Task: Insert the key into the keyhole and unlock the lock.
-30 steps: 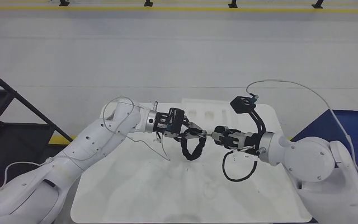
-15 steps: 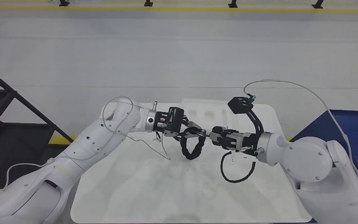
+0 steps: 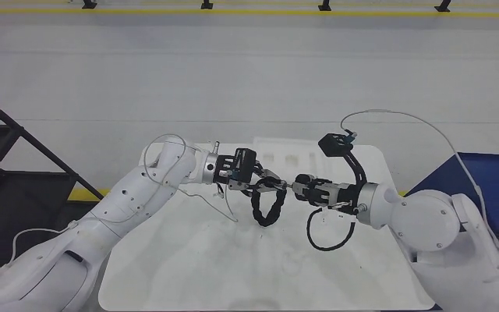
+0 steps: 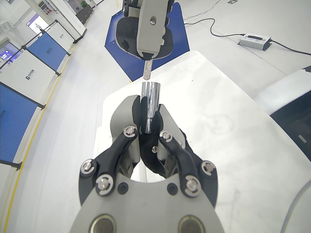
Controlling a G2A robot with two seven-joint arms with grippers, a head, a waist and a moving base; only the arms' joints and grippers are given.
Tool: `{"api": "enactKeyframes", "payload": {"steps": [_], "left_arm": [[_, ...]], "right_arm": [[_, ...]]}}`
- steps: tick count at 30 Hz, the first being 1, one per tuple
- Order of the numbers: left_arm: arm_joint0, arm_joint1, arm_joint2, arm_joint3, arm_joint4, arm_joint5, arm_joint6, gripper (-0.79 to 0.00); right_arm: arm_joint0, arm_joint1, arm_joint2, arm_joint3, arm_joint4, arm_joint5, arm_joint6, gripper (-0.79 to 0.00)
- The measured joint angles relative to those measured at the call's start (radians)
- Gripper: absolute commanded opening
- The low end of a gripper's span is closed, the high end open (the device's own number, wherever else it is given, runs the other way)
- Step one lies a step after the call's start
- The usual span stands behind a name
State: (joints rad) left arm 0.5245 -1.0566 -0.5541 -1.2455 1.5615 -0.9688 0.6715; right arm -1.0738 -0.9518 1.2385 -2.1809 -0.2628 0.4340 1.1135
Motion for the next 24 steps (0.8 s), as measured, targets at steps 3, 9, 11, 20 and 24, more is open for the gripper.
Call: {"api": "enactKeyframes", "payload": {"steps": [3,9,11,20,24], "left_arm": [[0.001,-0.003,-0.003,0.005,0.005,-0.003,0.004,-0.785],[0.002,-0.008,-0.009,0.01,0.015,-0.009,0.008,-0.785],[0.003,-0.009,-0.012,0.01,0.019,-0.01,0.01,-0.785],[0.011,-0.012,-0.027,0.006,0.033,-0.017,0.015,-0.785],[0.015,-0.012,-0.036,0.004,0.043,-0.014,0.013,-0.785]], "right_arm": [[0.003,0.0,-0.004,0.004,0.005,-0.002,0.004,-0.785],[0.011,0.0,-0.014,0.011,0.009,-0.001,0.001,-0.785],[0.013,0.0,-0.017,0.014,0.01,0.0,0.0,-0.785],[0.02,0.001,-0.025,0.022,0.011,0.006,-0.001,-0.785],[0.022,0.002,-0.028,0.022,0.016,0.007,0.005,-0.785]]}}
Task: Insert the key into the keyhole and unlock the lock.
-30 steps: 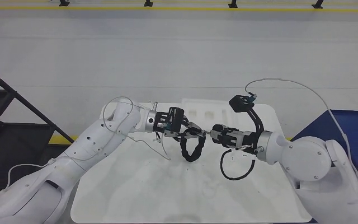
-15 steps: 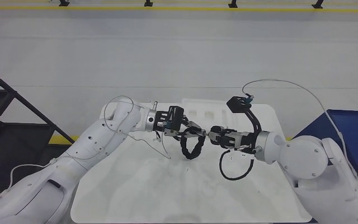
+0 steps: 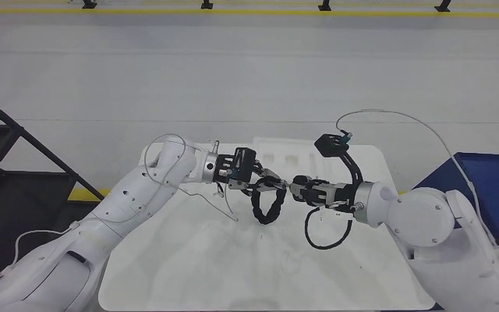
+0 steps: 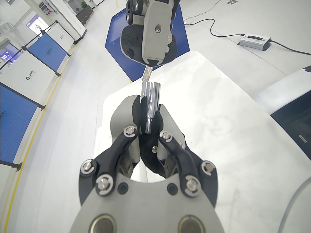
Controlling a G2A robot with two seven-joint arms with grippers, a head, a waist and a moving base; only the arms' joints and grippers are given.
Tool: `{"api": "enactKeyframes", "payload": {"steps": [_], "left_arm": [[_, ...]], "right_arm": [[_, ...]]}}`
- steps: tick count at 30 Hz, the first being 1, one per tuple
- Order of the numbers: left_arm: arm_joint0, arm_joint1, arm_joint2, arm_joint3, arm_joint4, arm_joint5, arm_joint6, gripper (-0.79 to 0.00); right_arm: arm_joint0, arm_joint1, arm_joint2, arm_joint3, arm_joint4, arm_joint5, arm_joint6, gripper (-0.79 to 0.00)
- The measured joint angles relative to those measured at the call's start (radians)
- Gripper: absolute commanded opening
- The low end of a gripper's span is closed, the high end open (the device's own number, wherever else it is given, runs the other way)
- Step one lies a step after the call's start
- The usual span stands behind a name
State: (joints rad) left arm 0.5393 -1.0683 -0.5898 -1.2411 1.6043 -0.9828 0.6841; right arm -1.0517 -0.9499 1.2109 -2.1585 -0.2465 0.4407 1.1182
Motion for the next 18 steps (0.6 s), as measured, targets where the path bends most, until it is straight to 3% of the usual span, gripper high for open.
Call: {"api": "enactKeyframes", "payload": {"steps": [18], "left_arm": [[0.011,0.006,-0.02,-0.031,0.108,0.033,0.025,-0.785]], "right_arm": [[0.022,0.003,-0.024,0.025,0.011,0.007,0.03,-0.785]]}}
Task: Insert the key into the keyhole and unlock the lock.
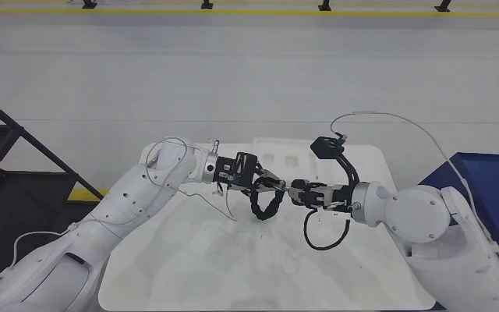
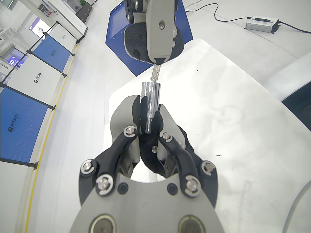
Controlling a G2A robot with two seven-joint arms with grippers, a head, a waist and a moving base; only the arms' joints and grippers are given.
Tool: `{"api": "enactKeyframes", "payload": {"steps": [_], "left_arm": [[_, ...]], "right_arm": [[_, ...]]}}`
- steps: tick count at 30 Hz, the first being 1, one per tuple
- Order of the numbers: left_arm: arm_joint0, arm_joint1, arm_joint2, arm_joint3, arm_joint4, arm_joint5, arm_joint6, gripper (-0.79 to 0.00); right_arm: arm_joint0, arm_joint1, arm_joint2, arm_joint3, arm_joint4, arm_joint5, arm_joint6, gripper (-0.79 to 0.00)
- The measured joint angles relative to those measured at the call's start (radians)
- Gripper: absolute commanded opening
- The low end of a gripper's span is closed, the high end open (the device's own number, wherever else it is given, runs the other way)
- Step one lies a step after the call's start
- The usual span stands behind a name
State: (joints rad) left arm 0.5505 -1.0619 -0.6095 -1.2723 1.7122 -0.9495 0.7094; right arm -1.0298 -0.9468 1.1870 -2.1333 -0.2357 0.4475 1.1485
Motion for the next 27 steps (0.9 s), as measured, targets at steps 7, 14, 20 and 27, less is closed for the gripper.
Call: {"api": "enactKeyframes", "payload": {"steps": [7,14,20,27], "left_arm": [[0.006,0.0,-0.005,-0.003,0.007,-0.003,0.008,-0.785],[0.01,0.0,-0.012,-0.006,0.011,-0.006,0.011,-0.785],[0.013,0.001,-0.016,-0.014,0.021,-0.014,0.015,-0.785],[0.013,0.001,-0.019,-0.021,0.035,-0.016,0.019,-0.785]], "right_arm": [[0.002,0.002,-0.001,0.003,-0.004,0.002,-0.001,-0.785],[0.005,0.004,-0.005,0.002,-0.002,0.003,0.001,-0.785],[0.012,0.004,-0.013,0.007,0.0,0.006,-0.001,-0.785],[0.025,0.003,-0.03,0.017,0.004,0.007,0.008,-0.785]]}}
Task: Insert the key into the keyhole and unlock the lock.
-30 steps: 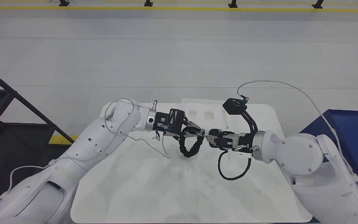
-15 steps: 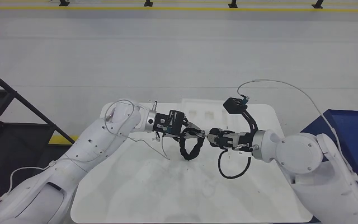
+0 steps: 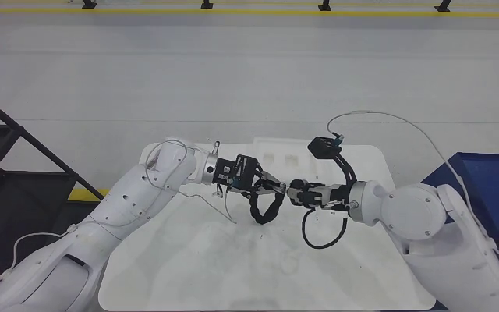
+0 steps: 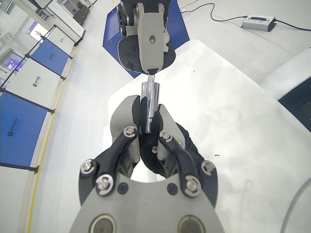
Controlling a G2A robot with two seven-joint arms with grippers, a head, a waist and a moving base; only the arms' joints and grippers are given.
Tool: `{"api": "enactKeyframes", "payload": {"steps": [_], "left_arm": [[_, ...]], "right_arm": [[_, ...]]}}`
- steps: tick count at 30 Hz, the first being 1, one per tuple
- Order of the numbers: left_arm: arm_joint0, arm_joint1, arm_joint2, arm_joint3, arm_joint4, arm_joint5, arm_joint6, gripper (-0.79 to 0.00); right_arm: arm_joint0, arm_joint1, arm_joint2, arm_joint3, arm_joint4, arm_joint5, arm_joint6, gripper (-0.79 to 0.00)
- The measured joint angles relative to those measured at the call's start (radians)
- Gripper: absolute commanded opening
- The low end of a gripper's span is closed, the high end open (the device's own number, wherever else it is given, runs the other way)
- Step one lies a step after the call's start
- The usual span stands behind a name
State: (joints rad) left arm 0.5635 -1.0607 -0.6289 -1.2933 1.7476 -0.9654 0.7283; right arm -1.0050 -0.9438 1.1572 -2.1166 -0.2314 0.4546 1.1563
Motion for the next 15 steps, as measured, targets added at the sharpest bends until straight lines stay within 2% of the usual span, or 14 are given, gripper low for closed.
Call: {"api": "enactKeyframes", "payload": {"steps": [15], "left_arm": [[-0.005,-0.003,0.009,-0.002,0.033,-0.005,0.027,-0.785]], "right_arm": [[0.023,-0.001,-0.019,0.019,0.001,0.001,-0.007,-0.785]]}}
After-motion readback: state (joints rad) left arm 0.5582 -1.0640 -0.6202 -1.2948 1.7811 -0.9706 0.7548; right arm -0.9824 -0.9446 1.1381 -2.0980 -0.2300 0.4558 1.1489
